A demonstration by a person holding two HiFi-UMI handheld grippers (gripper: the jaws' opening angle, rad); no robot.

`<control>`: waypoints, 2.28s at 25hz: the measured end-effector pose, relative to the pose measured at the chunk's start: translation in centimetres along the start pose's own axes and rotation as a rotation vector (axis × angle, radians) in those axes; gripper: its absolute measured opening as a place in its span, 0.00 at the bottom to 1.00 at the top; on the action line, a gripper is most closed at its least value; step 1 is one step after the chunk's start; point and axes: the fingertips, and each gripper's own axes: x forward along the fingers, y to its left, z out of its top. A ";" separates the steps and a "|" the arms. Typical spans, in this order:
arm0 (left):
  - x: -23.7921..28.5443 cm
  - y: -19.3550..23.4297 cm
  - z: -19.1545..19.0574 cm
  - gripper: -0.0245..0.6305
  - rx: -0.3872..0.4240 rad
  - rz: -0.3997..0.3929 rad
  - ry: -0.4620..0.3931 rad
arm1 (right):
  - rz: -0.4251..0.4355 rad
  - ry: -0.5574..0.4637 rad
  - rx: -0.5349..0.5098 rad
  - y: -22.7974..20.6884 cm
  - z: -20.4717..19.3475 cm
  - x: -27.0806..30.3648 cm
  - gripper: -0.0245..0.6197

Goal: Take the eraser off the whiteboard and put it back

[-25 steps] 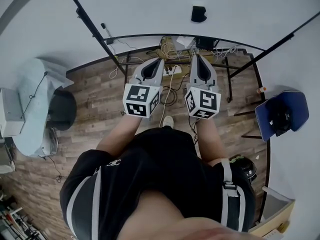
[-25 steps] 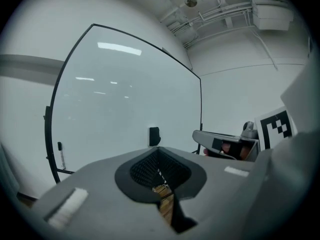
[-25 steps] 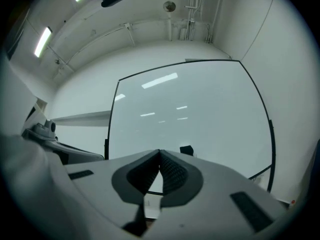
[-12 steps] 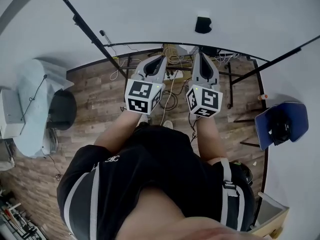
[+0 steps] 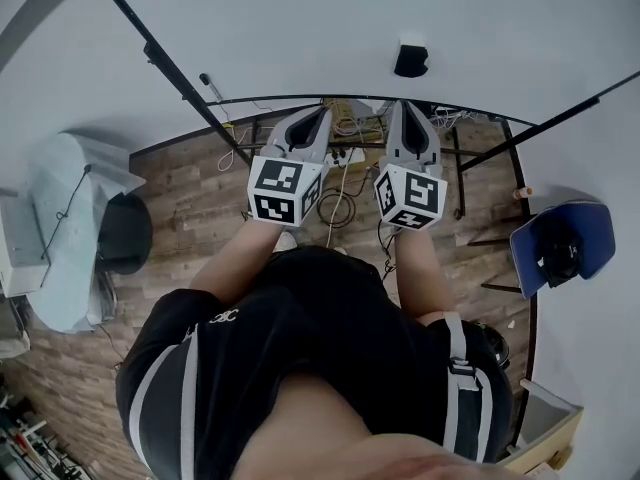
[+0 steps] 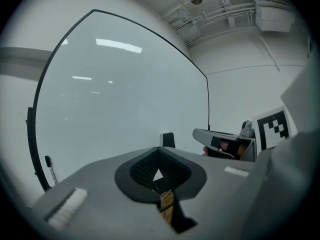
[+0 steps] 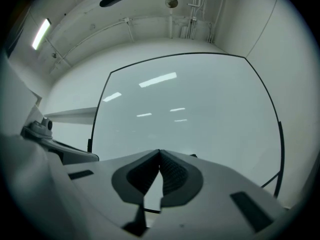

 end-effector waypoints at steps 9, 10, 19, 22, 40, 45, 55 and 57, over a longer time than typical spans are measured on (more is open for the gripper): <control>0.0 1.7 -0.7 0.05 -0.005 0.024 0.022 | -0.079 -0.016 -0.065 -3.0 0.0 3.5 0.05; 0.0 2.0 -0.7 0.05 -0.007 0.028 0.022 | -0.093 -0.019 -0.076 -3.4 -0.1 4.0 0.05; -0.8 4.3 -0.8 0.05 -0.022 0.092 0.012 | -0.132 0.076 -0.068 -6.4 -3.5 9.1 0.32; -1.3 5.5 -1.0 0.05 -0.029 0.118 0.011 | -0.147 0.120 -0.066 -7.3 -4.7 11.0 0.44; -1.4 7.7 -1.6 0.05 -0.028 0.177 0.029 | -0.173 0.257 -0.114 -9.4 -9.3 15.4 0.43; -0.9 7.5 -1.7 0.05 -0.028 0.176 0.032 | -0.167 0.258 -0.115 -9.5 -9.3 15.3 0.41; 0.0 7.5 -1.7 0.05 -0.034 0.158 0.036 | -0.168 0.250 -0.070 -9.5 -8.7 15.1 0.40; 0.3 7.6 -1.8 0.05 -0.035 0.154 0.037 | -0.170 0.248 -0.071 -9.6 -8.8 15.2 0.40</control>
